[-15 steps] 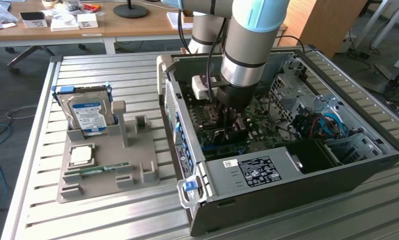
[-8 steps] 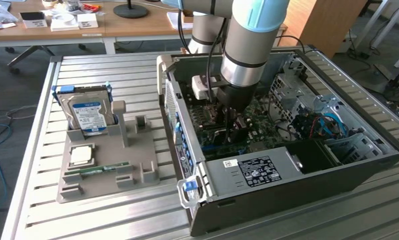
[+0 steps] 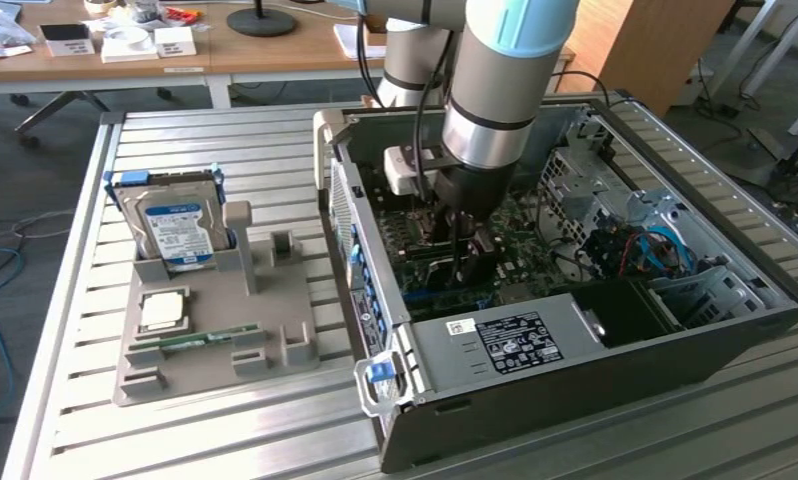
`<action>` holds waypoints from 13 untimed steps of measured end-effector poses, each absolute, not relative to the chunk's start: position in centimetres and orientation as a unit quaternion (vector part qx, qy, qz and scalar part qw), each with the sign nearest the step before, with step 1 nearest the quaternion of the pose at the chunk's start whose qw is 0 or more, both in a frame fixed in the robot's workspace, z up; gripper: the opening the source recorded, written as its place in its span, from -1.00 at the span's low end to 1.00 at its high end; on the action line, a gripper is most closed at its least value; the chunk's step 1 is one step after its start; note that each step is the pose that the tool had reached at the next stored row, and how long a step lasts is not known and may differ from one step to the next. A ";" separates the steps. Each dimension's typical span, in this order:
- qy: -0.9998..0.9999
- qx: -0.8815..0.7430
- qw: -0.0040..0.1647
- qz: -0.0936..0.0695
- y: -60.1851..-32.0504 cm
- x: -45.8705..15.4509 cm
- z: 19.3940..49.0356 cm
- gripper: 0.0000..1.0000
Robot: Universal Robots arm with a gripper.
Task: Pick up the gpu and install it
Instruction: 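Insert the gpu into the slot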
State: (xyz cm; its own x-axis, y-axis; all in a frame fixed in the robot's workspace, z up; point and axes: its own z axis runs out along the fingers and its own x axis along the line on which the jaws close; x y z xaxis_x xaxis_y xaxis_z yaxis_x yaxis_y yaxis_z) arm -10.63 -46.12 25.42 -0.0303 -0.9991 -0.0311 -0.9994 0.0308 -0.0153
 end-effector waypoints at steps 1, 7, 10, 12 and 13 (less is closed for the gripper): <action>0.718 -0.696 0.016 0.005 -46.1 -10.6 25.6 0.49; 0.718 -0.696 0.016 0.005 -46.1 -10.6 26.8 0.49; 0.718 -0.696 0.017 0.005 -46.1 -10.6 27.4 0.49; 0.718 -0.696 0.016 0.005 -46.1 -10.6 27.8 0.49; 0.718 -0.696 0.017 0.005 -46.1 -10.6 28.0 0.49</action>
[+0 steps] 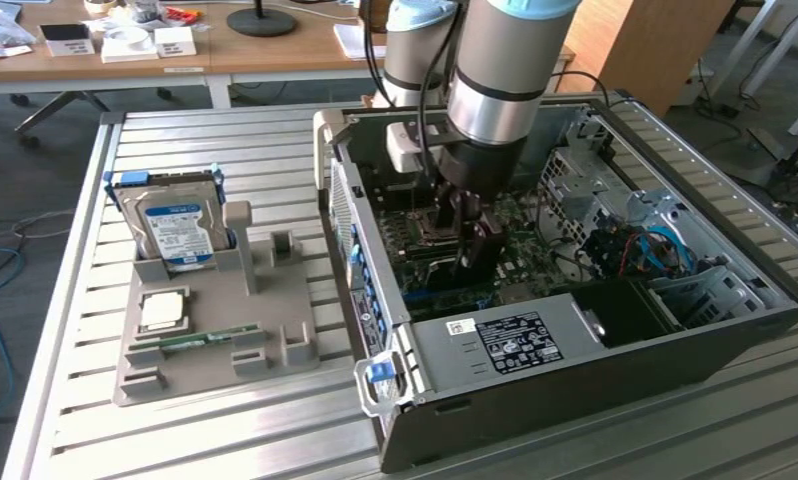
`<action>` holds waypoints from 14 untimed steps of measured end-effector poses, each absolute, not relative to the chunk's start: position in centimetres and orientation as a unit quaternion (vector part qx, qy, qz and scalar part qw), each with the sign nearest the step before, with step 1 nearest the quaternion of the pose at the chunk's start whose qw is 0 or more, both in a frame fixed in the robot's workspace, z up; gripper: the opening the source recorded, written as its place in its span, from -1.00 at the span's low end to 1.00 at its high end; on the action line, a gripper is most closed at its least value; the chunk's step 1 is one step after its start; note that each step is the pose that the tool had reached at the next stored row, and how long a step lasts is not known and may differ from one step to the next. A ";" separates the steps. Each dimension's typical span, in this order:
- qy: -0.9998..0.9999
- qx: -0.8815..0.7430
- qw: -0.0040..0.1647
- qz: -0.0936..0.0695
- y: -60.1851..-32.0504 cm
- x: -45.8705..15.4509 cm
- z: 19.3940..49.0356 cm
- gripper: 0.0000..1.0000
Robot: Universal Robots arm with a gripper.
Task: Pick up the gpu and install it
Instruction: 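Insert the gpu into the slot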
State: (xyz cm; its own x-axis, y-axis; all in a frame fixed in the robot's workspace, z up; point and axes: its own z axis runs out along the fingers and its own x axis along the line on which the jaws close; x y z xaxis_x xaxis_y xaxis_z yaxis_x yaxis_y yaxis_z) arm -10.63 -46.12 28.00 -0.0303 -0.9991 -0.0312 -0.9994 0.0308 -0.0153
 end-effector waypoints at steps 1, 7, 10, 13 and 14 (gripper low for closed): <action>0.718 -0.696 0.016 0.005 -46.1 -10.6 28.2 0.49; 0.718 -0.696 0.017 0.005 -46.1 -10.6 30.4 0.49; 0.718 -0.696 0.016 0.005 -46.1 -10.6 30.8 0.49; 0.718 -0.696 0.017 0.005 -46.1 -10.6 31.1 0.49; 0.718 -0.696 0.017 0.005 -46.1 -10.6 31.1 0.49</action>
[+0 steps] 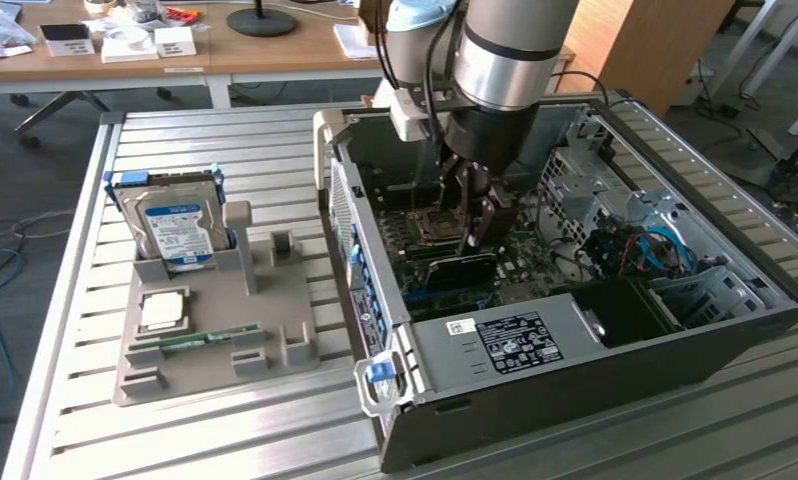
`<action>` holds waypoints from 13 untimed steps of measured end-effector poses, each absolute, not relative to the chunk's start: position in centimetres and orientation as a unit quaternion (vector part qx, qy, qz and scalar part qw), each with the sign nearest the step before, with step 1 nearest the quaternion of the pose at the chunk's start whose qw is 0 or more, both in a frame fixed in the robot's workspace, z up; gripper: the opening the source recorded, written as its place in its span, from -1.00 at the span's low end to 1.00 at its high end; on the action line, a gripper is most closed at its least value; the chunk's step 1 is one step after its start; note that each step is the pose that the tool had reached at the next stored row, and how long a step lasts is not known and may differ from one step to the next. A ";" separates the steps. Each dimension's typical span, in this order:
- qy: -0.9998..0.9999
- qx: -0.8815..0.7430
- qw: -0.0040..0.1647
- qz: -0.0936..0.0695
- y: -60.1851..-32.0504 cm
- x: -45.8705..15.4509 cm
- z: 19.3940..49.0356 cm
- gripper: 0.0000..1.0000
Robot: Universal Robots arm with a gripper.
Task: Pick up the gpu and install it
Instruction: 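Insert the gpu into the slot, then press down on the gpu until it lock into place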
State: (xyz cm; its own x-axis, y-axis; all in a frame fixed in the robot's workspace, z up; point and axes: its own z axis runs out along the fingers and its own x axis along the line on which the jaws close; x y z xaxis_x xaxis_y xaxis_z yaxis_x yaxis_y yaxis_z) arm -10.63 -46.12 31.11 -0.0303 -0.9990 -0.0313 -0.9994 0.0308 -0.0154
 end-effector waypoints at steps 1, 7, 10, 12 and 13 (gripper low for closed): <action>0.718 -0.696 0.017 0.005 -46.1 -10.6 31.1 0.49; 0.718 -0.696 0.017 0.005 -46.1 -10.6 31.1 0.49; 0.718 -0.696 0.016 0.005 -46.1 -10.6 31.1 0.49; 0.718 -0.696 0.016 0.005 -46.1 -10.6 31.1 0.49; 0.718 -0.696 0.016 0.005 -46.1 -10.6 31.1 0.49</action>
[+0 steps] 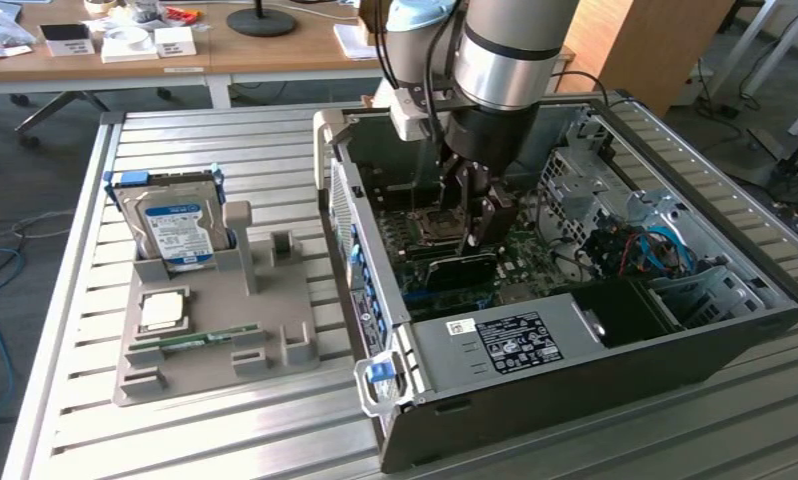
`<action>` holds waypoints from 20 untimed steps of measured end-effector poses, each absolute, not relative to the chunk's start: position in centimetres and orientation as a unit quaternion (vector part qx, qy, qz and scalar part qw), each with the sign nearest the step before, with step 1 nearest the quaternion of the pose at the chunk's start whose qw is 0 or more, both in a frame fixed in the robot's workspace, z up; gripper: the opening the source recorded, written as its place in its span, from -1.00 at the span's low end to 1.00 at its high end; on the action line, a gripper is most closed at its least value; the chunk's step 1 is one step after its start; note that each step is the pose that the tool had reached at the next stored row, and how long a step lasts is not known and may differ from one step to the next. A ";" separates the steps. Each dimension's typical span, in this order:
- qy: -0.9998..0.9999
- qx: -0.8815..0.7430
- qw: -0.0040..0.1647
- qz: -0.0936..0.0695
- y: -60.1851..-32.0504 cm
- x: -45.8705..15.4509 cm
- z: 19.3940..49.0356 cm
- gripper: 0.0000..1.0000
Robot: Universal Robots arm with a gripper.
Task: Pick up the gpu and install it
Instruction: 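Press down on the gpu until it lock into place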
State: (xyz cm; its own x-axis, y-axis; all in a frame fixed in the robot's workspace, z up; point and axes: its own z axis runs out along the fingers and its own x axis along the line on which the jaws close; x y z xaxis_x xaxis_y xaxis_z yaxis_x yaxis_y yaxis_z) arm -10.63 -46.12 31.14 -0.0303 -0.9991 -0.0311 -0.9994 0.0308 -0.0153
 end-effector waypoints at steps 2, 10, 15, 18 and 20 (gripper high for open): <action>0.718 -0.696 0.017 0.005 -46.1 -10.6 31.1 0.46; 0.718 -0.696 0.017 0.005 -46.1 -10.6 31.1 -0.14; 0.718 -0.696 0.017 0.005 -46.1 -10.6 31.1 -0.48; 0.718 -0.696 0.016 0.005 -46.1 -10.6 31.1 -0.79; 0.718 -0.696 0.016 0.005 -46.1 -10.6 31.1 -0.79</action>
State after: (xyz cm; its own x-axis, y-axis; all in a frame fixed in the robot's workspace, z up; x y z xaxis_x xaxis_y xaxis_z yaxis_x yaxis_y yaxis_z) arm -10.63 -46.12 31.14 -0.0303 -0.9991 -0.0311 -0.9994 0.0308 -0.0153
